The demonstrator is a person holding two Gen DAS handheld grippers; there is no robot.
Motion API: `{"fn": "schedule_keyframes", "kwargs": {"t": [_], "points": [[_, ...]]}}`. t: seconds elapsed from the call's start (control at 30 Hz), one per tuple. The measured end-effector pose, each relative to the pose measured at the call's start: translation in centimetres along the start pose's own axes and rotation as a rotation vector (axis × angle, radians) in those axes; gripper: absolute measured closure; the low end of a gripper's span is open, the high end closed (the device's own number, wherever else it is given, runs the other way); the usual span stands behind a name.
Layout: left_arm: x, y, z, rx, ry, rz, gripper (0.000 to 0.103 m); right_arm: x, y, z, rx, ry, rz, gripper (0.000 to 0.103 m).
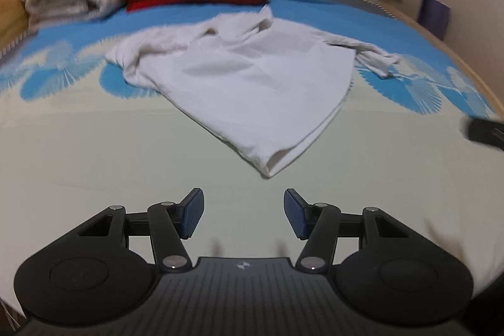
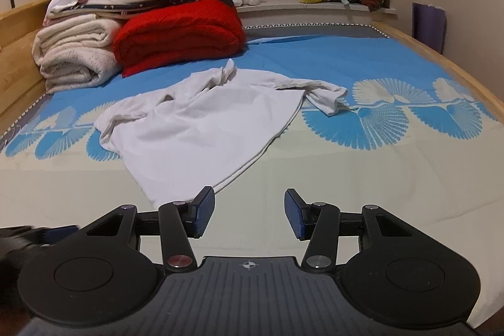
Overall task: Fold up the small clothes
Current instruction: 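Pinch the white shirt hem with the left gripper while the right gripper pinches another hem point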
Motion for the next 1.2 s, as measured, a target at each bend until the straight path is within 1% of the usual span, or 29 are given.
{"fn": "schedule_keyframes", "kwargs": {"t": [0.1, 0.2, 0.3, 0.37, 0.4, 0.43, 0.47, 0.5, 0.53, 0.6, 0.67, 0.73, 0.8, 0.87, 0.9, 0.93, 0.97, 1.0, 1.03, 1.07, 1.1, 1.13, 1.17, 1.2], "points": [[-1.6, -0.4, 4.1, 0.002, 0.065, -0.097, 0.041, -0.3, -1.3, 0.0, 0.009, 0.01, 0.021, 0.052], [-3.0, -0.7, 8.2, -0.019, 0.125, -0.209, 0.04, -0.3, -2.8, 0.0, 0.013, 0.018, 0.041, 0.052], [-3.9, -1.2, 11.2, -0.058, 0.152, -0.282, 0.04, -0.2, -4.0, -0.1, 0.011, 0.026, 0.063, 0.052], [-4.1, -1.7, 12.7, -0.088, 0.177, -0.306, 0.041, -0.2, -4.3, -0.2, 0.009, 0.029, 0.066, 0.052], [-4.1, -2.0, 13.3, -0.098, 0.19, -0.312, 0.047, -0.1, -4.4, -0.2, 0.009, 0.03, 0.065, 0.052], [-3.9, -2.2, 13.6, -0.117, 0.205, -0.307, 0.056, -0.2, -4.4, -0.3, 0.011, 0.028, 0.059, 0.052], [-4.0, -2.5, 13.6, -0.153, 0.197, -0.268, 0.065, -0.2, -4.5, -0.3, 0.014, 0.026, 0.053, 0.052], [-3.9, -3.2, 13.3, -0.169, 0.203, -0.2, 0.088, -0.2, -4.6, -0.3, 0.022, 0.023, 0.046, 0.052], [-3.7, -3.7, 13.0, -0.172, 0.203, -0.143, 0.095, -0.2, -4.8, -0.3, 0.034, 0.019, 0.041, 0.052], [-3.1, -4.4, 11.5, -0.172, 0.19, -0.025, 0.096, -0.2, -5.1, -0.2, 0.043, 0.017, 0.057, 0.052], [-2.0, -4.5, 9.6, -0.154, 0.176, 0.095, 0.096, -0.2, -5.3, -0.2, 0.042, 0.012, 0.079, 0.052], [-0.1, -3.3, 7.7, -0.133, 0.198, 0.167, 0.097, -0.2, -5.0, -0.2, 0.055, 0.001, 0.069, 0.052], [2.2, -1.0, 6.0, -0.105, 0.252, 0.234, 0.097, 0.0, -4.6, -0.2, 0.051, -0.002, 0.063, 0.052], [5.0, 1.8, 4.3, -0.04, 0.351, 0.325, 0.097, 0.3, -3.9, -0.1, 0.044, 0.012, 0.063, 0.052], [6.4, 3.2, 3.3, -0.005, 0.408, 0.399, 0.097, 0.5, -3.7, -0.1, 0.046, 0.018, 0.059, 0.052], [7.6, 4.9, 2.3, 0.024, 0.454, 0.479, 0.097, 0.6, -3.5, -0.2, 0.052, 0.021, 0.052, 0.052], [8.4, 6.8, 1.4, 0.028, 0.49, 0.539, 0.097, 0.9, -3.3, -0.3, 0.058, 0.029, 0.046, 0.052], [8.7, 8.9, 0.8, 0.002, 0.515, 0.595, 0.096, 1.1, -3.2, -0.3, 0.063, 0.036, 0.04, 0.052], [8.7, 11.1, 0.3, -0.056, 0.514, 0.657, 0.093, 1.3, -3.2, -0.4, 0.068, 0.042, 0.031, 0.052], [8.0, 12.9, -0.3, -0.105, 0.488, 0.703, 0.093, 1.5, -3.1, -0.5, 0.075, 0.045, 0.019, 0.052], [7.0, 14.1, -0.9, -0.11, 0.455, 0.707, 0.088, 1.7, -3.2, -0.5, 0.08, 0.047, 0.013, 0.052], [5.4, 15.3, -1.5, -0.08, 0.429, 0.657, 0.073, 1.8, -3.2, -0.5, 0.085, 0.052, 0.012, 0.052], [4.3, 16.2, -1.7, -0.043, 0.403, 0.59, 0.065, 1.9, -3.3, -0.4, 0.089, 0.06, 0.015, 0.052], [2.6, 17.0, -2.0, -0.008, 0.362, 0.514, 0.054, 2.0, -3.5, -0.2, 0.09, 0.07, 0.024, 0.052]]}}
Point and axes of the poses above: each gripper's, at about its wrist camera, not at the fingertips, and z roughly the way its jaws point, y to its left, x to its underside, the point moved 7 cm from there along z, roughly the way its jaws point, and after that the axes turned 7 degrees about -x, right-handed, at the moved point
